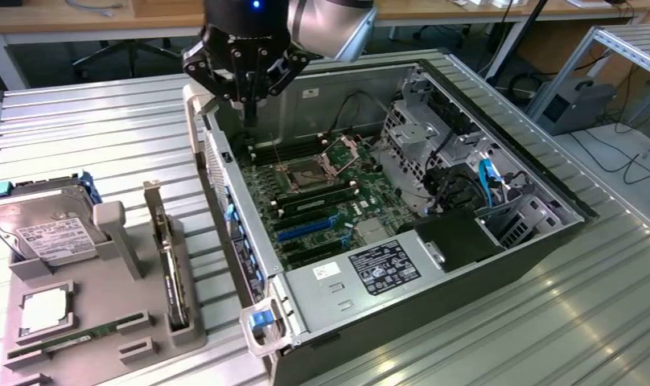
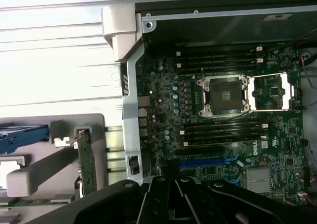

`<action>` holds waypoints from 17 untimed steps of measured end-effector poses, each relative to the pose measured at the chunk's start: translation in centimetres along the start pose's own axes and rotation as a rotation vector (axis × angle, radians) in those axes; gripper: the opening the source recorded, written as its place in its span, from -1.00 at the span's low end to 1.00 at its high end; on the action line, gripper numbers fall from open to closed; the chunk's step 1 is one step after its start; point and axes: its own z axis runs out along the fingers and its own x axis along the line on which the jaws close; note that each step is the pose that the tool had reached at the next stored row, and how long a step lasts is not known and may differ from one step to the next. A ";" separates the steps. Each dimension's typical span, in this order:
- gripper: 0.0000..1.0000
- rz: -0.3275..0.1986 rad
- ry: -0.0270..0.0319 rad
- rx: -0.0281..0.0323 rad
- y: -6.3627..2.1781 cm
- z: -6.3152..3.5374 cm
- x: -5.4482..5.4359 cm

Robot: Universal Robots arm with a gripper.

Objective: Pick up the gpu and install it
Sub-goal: 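Reach for the gpu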

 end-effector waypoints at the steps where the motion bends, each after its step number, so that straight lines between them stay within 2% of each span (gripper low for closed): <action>1: -0.79 0.000 0.0000 0.0000 -0.01 -0.01 0.2; 15: -0.79 0.000 0.0000 0.0000 -0.26 -0.10 3.5; 17: -0.79 0.000 0.0000 0.0001 -0.33 -0.12 4.4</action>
